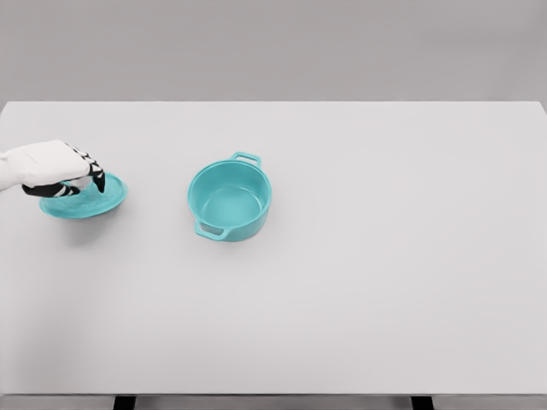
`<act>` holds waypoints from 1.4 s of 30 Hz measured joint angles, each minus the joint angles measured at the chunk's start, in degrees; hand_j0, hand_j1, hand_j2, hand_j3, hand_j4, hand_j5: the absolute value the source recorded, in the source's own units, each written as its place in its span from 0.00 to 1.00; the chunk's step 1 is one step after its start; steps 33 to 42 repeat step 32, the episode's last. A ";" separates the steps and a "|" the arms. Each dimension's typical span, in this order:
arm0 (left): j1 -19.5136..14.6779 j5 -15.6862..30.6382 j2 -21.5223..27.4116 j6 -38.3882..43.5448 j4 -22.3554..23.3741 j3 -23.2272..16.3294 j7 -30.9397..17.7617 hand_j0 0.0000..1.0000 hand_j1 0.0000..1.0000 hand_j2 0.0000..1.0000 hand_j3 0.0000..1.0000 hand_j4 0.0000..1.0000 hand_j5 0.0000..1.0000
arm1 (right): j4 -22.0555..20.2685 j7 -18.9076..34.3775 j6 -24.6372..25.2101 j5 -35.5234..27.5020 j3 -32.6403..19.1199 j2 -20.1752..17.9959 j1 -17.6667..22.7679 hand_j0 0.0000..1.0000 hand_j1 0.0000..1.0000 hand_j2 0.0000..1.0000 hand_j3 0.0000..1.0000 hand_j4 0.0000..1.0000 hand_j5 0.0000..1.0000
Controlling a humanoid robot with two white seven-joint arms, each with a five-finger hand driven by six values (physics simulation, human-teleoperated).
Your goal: Open the lid of the pot with left arm
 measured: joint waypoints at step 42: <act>0.53 14.12 -4.06 -0.01 -1.09 10.91 -0.01 1.00 1.00 1.00 1.00 1.00 1.00 | 0.00 0.00 0.00 0.00 0.01 0.00 0.00 1.00 1.00 1.00 1.00 1.00 1.00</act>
